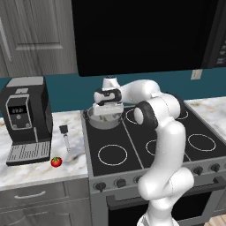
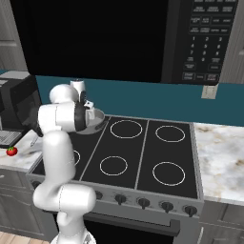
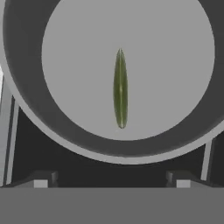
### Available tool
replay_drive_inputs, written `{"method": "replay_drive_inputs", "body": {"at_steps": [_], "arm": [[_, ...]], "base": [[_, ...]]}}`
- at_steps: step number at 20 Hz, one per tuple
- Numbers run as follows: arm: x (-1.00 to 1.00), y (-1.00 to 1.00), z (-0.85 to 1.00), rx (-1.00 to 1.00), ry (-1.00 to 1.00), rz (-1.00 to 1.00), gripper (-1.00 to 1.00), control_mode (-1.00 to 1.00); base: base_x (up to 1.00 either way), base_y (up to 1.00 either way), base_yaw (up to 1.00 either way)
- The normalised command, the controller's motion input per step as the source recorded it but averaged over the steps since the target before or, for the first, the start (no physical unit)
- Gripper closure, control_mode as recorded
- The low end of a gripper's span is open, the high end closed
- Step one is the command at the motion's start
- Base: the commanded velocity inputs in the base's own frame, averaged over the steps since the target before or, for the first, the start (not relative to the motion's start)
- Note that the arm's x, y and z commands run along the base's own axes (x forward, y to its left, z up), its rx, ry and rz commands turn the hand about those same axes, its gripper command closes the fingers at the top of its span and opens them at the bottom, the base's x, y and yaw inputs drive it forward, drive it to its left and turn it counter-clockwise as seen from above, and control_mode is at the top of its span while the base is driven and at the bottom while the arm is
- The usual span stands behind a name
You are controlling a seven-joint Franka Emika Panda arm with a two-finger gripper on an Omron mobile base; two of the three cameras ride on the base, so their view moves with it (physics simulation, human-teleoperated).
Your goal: Put the tomato and lemon wedge in the pot. Retrieve the spatula and lightly stir the vegetables in the pot.
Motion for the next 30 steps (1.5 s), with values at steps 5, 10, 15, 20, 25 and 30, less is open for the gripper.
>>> {"method": "replay_drive_inputs", "body": {"at_steps": [5, 10, 15, 20, 25, 30], "arm": [[-0.57, 0.00, 0.03, 0.00, -0.01, 0.00, -1.00, -1.00], [-0.71, 0.00, 0.01, 0.00, -0.01, 0.00, -1.00, -1.00], [-0.91, 0.00, 0.26, 0.00, -0.02, 0.00, -1.00, -1.00], [-1.00, 0.00, 0.41, 0.00, -0.09, 0.02, -1.00, -1.00], [-1.00, 0.12, 0.41, 0.00, -0.16, 0.10, -1.00, -1.00], [-0.96, 0.17, 0.25, 0.05, -0.18, 0.15, -1.00, -1.00]], "base": [[0.00, 0.00, 0.00], [0.00, 0.00, 0.00], [0.00, 0.00, 0.00], [0.00, 0.00, 0.00], [0.00, 0.00, 0.00], [0.00, 0.00, 0.00]]}}
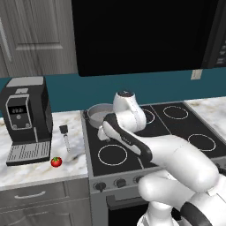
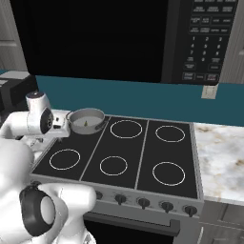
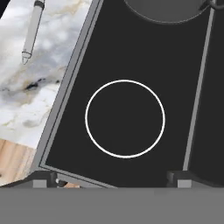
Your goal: Put the tomato and lemon wedge in the pot. Retrieve the spatula and lightly stir the vegetables in the pot.
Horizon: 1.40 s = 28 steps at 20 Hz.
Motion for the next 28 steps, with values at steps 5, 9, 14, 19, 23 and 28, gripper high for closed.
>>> {"method": "replay_drive_inputs", "body": {"at_steps": [5, 9, 14, 19, 23, 28], "arm": [[-0.66, 0.75, 0.18, 0.05, -0.11, 0.17, -1.00, -1.00], [-0.24, 1.00, 0.07, 0.03, -0.01, 0.21, -1.00, -1.00], [0.00, 1.00, 0.19, 0.00, 0.00, 0.23, -1.00, -1.00], [0.06, 0.81, 0.24, -0.05, 0.06, 0.04, -1.00, -1.00], [0.26, 0.50, 0.00, -0.06, 0.18, 0.00, -1.00, -1.00], [0.14, 0.14, -0.17, -0.02, 0.11, 0.00, -1.00, -1.00]], "base": [[0.00, 0.00, 0.00], [0.00, 0.00, 0.00], [0.00, 0.00, 0.00], [0.00, 0.00, 0.00], [0.00, 0.00, 0.00], [0.00, 0.00, 0.00]]}}
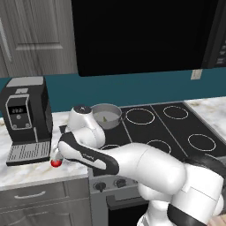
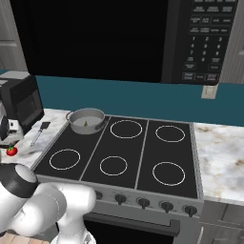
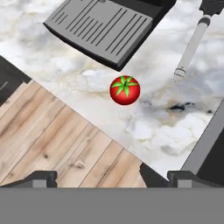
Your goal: Put the tomato and lemon wedge in the pot. Retrieve the spatula and lightly stir the vegetables in the pot.
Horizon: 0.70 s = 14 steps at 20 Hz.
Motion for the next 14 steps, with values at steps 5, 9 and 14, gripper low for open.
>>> {"method": "replay_drive_inputs", "body": {"at_steps": [5, 9, 14], "arm": [[0.16, 0.17, -0.39, 0.00, 0.00, -0.03, -1.00, -1.00], [0.14, 0.24, -0.44, 0.00, 0.00, -0.08, -1.00, -1.00], [0.12, 0.29, -0.20, -0.01, 0.00, -0.07, -1.00, -1.00]], "base": [[0.00, 0.00, 0.00], [0.00, 0.00, 0.00], [0.00, 0.00, 0.00]]}}
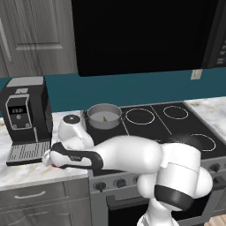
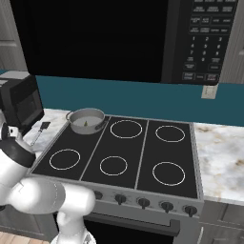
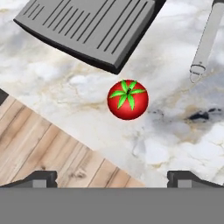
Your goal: Put the tomato and lemon wedge in the pot. Retrieve the spatula and lightly stir the vegetables in the pot.
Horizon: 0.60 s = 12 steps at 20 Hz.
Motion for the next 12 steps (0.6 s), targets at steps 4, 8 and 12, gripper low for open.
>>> {"method": "replay_drive_inputs", "body": {"at_steps": [4, 8, 12], "arm": [[0.24, 0.03, -0.03, -0.03, 0.01, -0.05, -1.00, -1.00], [0.39, 0.01, -0.09, -0.01, 0.00, -0.01, -1.00, -1.00], [0.29, 0.19, -0.08, 0.00, 0.00, 0.00, -1.00, -1.00]], "base": [[0.00, 0.00, 0.00], [0.00, 0.00, 0.00], [0.00, 0.00, 0.00]]}}
